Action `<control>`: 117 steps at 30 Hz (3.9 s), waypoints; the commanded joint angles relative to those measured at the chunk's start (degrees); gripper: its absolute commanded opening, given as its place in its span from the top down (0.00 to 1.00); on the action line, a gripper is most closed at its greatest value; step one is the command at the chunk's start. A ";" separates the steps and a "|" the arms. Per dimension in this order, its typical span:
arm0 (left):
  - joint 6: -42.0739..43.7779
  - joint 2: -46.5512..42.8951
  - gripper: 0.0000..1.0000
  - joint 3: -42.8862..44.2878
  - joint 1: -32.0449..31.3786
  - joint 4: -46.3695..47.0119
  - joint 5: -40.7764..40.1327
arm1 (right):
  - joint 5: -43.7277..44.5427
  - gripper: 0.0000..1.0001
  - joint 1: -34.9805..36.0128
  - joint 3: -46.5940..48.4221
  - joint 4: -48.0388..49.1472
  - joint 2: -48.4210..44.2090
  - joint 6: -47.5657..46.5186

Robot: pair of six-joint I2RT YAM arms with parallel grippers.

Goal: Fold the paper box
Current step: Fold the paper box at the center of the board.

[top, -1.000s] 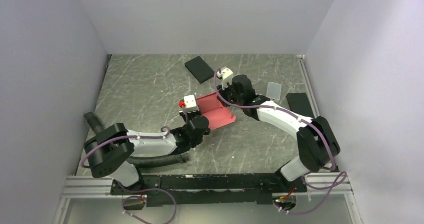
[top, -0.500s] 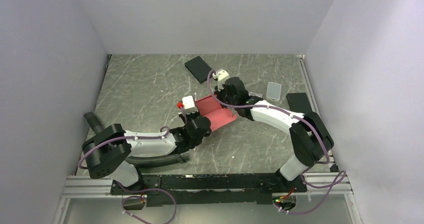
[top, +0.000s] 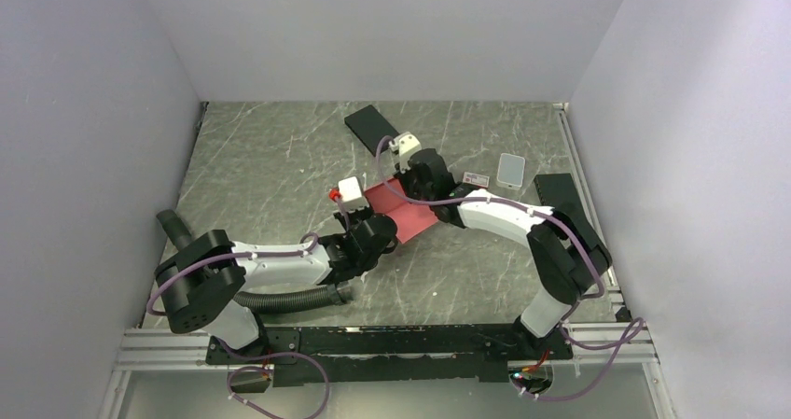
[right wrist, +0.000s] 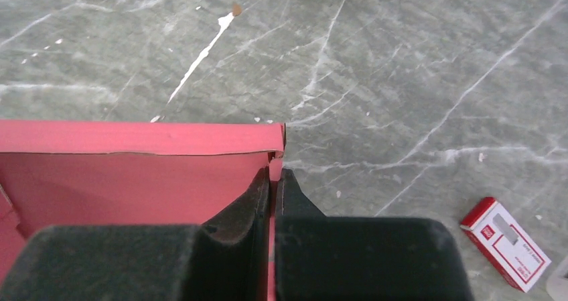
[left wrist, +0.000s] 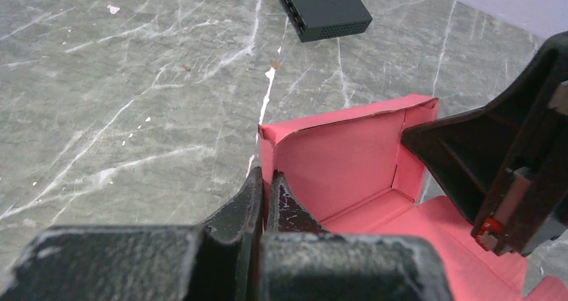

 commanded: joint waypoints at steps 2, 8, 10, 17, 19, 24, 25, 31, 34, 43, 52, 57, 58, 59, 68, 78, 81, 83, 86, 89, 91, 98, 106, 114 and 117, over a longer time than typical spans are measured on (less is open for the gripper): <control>-2.74 -1.03 1.00 1.35 0.09 1.53 -0.73 | -13.15 0.91 -2.41 -0.15 -2.20 -4.03 2.94; -3.55 -0.94 1.00 1.07 1.02 0.16 -1.30 | -14.93 0.74 -3.76 -0.32 -2.50 -5.49 3.09; -3.54 -0.79 1.00 1.17 1.03 -0.10 -1.55 | -15.13 0.71 -3.89 -0.29 -2.60 -5.98 3.09; -3.55 -0.82 1.00 0.71 1.03 0.06 -1.95 | -15.38 0.63 -4.20 -0.07 -3.09 -7.12 3.09; -2.81 -0.95 1.00 0.38 1.03 0.89 -2.08 | -15.99 0.60 -4.46 0.09 -3.39 -7.30 3.09; 0.52 -1.32 1.00 -1.19 0.99 5.68 -1.99 | -19.10 0.43 -5.25 0.35 -4.21 -8.03 5.19; 1.29 -1.38 1.00 -1.46 1.02 6.61 -1.95 | -19.59 0.39 -5.37 0.38 -4.33 -8.29 5.30; 8.20 -1.62 1.00 -3.82 1.03 14.94 -1.02 | -23.10 0.02 -6.77 0.88 -5.77 -11.12 3.82; 11.94 -1.55 1.00 -5.06 1.03 19.04 -0.18 | -25.79 0.00 -7.97 1.44 -8.07 -12.84 0.30; 35.79 -0.43 1.00 -12.79 0.99 45.77 11.71 | -50.28 0.00 -13.14 4.93 -22.45 -19.11 -18.92; 50.78 -1.27 1.00 -14.82 1.12 51.22 25.14 | -55.48 0.00 -13.28 7.48 -31.40 -18.63 -27.08; 50.14 -4.22 1.00 -13.85 1.94 44.43 27.74 | -45.90 0.00 -10.38 6.22 -29.99 -20.38 -28.98; 49.20 -4.97 1.00 -13.58 2.41 42.10 28.62 | -44.00 0.02 -9.91 5.86 -29.56 -20.67 -29.27; 46.31 -5.72 1.00 -13.55 2.88 40.20 29.38 | -42.58 0.04 -9.48 5.53 -29.13 -20.87 -29.56; 38.57 -8.83 1.00 -13.38 4.81 32.46 34.61 | -30.15 0.26 -3.48 2.41 -23.97 -20.88 -31.37; 37.93 -8.83 1.00 -15.28 5.56 36.24 37.06 | -40.40 0.06 -7.33 4.15 -24.30 -19.86 -21.18; 39.15 -8.49 1.00 -15.48 5.58 37.56 38.06 | -44.02 0.05 -7.64 4.87 -25.20 -17.61 -19.25; 39.58 -8.26 1.00 -15.15 5.72 37.00 38.83 | -45.09 0.05 -7.66 5.26 -25.46 -16.27 -18.13; 38.56 -8.05 1.00 -13.53 6.99 31.53 41.30 | -45.91 0.05 -8.66 5.76 -25.97 -15.61 -17.37; 38.67 -7.58 1.00 -11.94 9.18 25.14 45.70 | -51.29 0.05 -13.46 6.10 -27.61 -16.71 -17.40; 38.47 -7.86 1.00 -11.03 11.86 20.81 50.93 | -54.59 0.05 -16.77 5.82 -28.82 -18.03 -18.51; 40.06 -4.18 1.00 -2.66 18.56 3.10 67.63 | -59.11 0.03 -22.24 4.29 -28.17 -21.92 -17.77; 40.95 5.10 1.00 2.75 18.79 -0.54 71.19 | -58.93 0.03 -22.36 4.37 -28.96 -20.32 -18.05; 47.94 11.26 1.00 11.84 18.79 -11.31 72.24 | -59.17 0.02 -22.86 4.33 -29.53 -20.51 -18.69; 49.70 12.75 0.98 13.85 18.78 -13.46 71.47 | -59.44 0.02 -23.21 4.25 -29.81 -20.60 -18.90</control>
